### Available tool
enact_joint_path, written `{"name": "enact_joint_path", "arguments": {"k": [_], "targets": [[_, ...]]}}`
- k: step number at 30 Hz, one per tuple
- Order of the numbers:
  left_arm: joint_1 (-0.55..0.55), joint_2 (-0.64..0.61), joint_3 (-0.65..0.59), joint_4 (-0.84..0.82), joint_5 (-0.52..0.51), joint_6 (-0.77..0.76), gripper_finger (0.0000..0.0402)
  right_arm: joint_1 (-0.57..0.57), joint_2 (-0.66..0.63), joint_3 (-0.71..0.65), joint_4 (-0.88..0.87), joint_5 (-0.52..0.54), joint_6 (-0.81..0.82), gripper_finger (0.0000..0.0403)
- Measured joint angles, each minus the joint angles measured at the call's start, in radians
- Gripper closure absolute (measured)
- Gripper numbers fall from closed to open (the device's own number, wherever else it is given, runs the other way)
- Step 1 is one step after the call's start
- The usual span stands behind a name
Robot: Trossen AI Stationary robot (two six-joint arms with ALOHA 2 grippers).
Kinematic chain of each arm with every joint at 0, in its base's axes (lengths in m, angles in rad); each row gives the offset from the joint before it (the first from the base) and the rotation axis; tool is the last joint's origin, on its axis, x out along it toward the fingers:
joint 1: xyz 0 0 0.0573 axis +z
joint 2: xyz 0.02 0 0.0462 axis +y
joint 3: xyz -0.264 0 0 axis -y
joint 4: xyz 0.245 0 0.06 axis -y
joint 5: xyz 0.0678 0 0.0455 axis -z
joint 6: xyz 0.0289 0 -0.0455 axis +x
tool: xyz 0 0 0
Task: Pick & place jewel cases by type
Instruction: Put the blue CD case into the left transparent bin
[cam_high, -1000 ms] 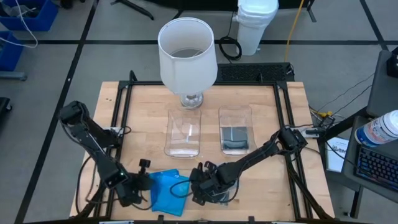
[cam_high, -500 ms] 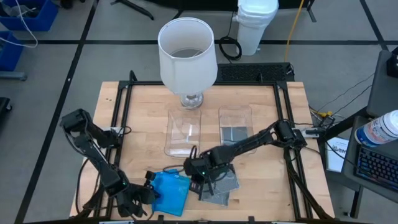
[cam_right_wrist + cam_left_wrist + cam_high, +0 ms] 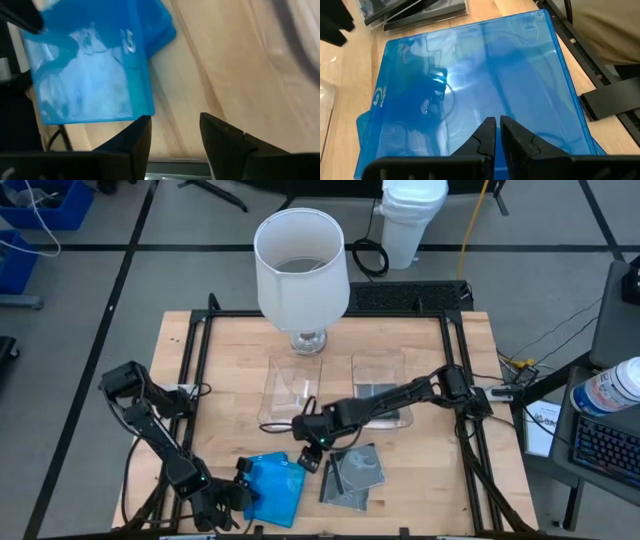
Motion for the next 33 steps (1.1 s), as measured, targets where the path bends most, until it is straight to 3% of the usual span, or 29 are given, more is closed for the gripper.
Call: {"name": "enact_joint_path", "arguments": {"k": [5, 12, 18, 24, 33], "targets": [[0.008, 0.000, 0.000, 0.001, 0.000, 0.003, 0.0366, 0.016, 0.000, -0.049, 0.045, 0.006, 0.072, 0.0249], [0.023, 0.000, 0.000, 0.001, -0.002, 0.003, 0.0366, 0.071, 0.000, -0.145, 0.292, 0.067, 0.231, 0.0246], [0.023, 0.000, 0.000, 0.004, -0.004, 0.003, 0.0366, 0.075, 0.000, -0.217, 0.396, 0.086, 0.320, 0.0246], [0.023, 0.000, 0.000, 0.004, -0.004, 0.003, 0.0366, 0.071, 0.000, -0.271, 0.540, 0.085, 0.344, 0.0246], [0.003, 0.000, 0.037, 0.015, 0.056, 0.029, 0.0366, 0.071, 0.000, -0.280, 0.560, 0.085, 0.328, 0.0247]]}}
